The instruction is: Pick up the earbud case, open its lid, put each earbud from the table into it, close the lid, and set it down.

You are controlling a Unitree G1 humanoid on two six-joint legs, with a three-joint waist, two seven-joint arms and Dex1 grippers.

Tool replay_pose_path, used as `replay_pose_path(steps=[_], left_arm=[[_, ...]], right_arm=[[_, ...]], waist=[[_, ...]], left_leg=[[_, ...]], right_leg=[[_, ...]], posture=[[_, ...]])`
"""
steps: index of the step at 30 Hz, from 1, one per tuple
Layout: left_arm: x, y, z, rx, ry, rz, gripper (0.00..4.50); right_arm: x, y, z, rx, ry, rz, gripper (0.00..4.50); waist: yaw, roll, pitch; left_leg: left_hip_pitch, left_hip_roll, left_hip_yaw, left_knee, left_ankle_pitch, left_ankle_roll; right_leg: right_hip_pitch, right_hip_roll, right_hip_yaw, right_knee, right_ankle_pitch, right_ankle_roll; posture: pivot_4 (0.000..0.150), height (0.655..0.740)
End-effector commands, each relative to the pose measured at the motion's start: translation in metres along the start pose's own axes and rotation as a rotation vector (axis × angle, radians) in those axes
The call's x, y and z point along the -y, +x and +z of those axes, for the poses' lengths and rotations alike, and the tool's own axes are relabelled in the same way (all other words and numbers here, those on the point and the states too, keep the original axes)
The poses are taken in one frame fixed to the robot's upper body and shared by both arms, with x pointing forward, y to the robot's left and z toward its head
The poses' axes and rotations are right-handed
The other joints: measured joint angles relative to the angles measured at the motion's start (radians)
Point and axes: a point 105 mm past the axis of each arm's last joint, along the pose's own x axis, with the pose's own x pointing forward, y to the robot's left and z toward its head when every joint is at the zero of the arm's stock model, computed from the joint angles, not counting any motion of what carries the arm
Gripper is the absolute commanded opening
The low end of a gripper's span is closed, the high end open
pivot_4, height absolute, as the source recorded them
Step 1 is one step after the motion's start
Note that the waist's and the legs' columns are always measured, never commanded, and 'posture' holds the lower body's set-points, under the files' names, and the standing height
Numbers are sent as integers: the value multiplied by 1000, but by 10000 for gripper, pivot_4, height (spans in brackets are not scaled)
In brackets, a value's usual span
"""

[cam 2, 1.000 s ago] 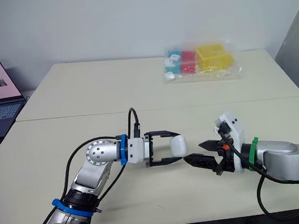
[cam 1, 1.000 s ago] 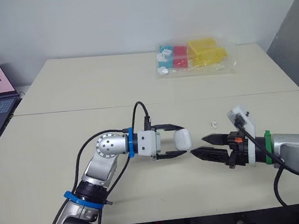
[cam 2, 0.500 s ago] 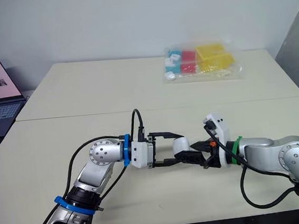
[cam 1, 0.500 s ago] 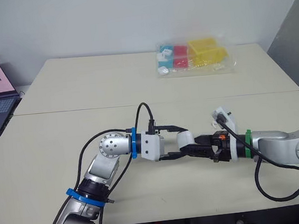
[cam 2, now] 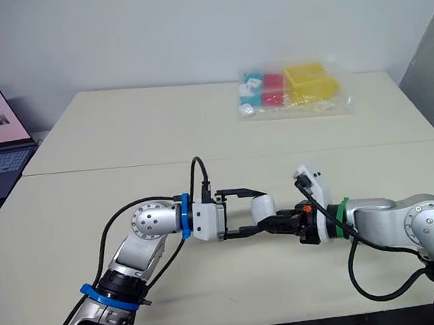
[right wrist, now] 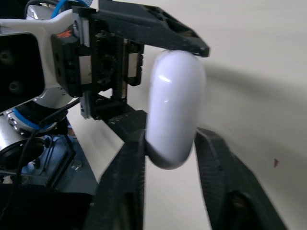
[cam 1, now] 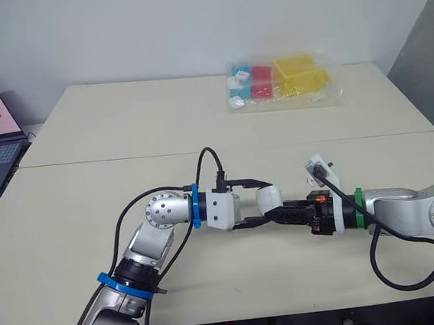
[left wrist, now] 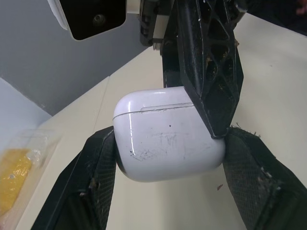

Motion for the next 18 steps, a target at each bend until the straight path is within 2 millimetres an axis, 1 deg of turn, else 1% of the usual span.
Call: replay_pose_path(steps=[1, 5, 8, 9, 11, 12, 14, 15, 18], left_arm=[[0, 4, 13, 41, 37, -9, 28331], [-3, 5, 14, 43, 53, 18, 28331], [2, 4, 14, 50, 49, -23, 28331], [1, 3, 14, 46, 45, -20, 28331], [-2, 1, 9, 24, 4, -20, 35560], [-1, -1, 4, -2, -19, -38, 37440], [1, -4, -1, -32, -41, -63, 43591], [1, -5, -2, -38, -46, -67, 45000], [1, -9, -5, -76, -110, -102, 45000]], right_arm=[[-4, -2, 7, 25, -9, 2, 7467], [-4, -3, 7, 22, -2, 0, 7467], [-4, -4, 6, 16, 3, 4, 7467], [-4, -4, 6, 11, 3, 5, 7467], [-5, -6, 5, 0, 4, 16, 7467], [-6, -7, 5, -9, 3, 24, 7466], [-7, -8, 4, -19, -1, 32, 7466], [-7, -8, 4, -21, -2, 32, 7466], [-6, -11, 4, -38, -16, 24, 7466]], waist=[[0, 0, 0], [0, 0, 0], [0, 0, 0], [0, 0, 0], [0, 0, 0], [0, 0, 0], [-1, 0, 0], [-1, 0, 0], [-1, 0, 0]], left_leg=[[0, 0, 0, 0, 0, 0], [-2, 0, 0, 0, 0, 0], [-2, 0, 0, 0, 0, 0], [-2, 0, 0, 0, 0, 0], [-2, 0, -1, 0, 0, 0], [-3, 0, -1, 0, 0, 0], [-3, 0, -1, 0, 0, 0], [-3, 0, -1, 0, 0, 0], [-3, 0, -1, 0, 0, 0]], right_leg=[[0, 0, 0, 0, 0, 0], [-1, 0, 0, 0, 0, 0], [-1, 0, -1, 0, 0, 0], [-1, 0, -1, 0, 0, 0], [-2, 0, -1, -1, 0, 0], [-2, 0, -1, -1, 0, 0], [-2, 0, -1, -1, 0, 0], [-2, 0, -1, -1, 0, 0], [-2, 0, -1, -1, 0, 0]], posture=[[1500, 7400], [1500, 7400], [1500, 7400], [1500, 7400], [1500, 7400], [1500, 7400], [1500, 7400], [1500, 7400], [1500, 7400]])
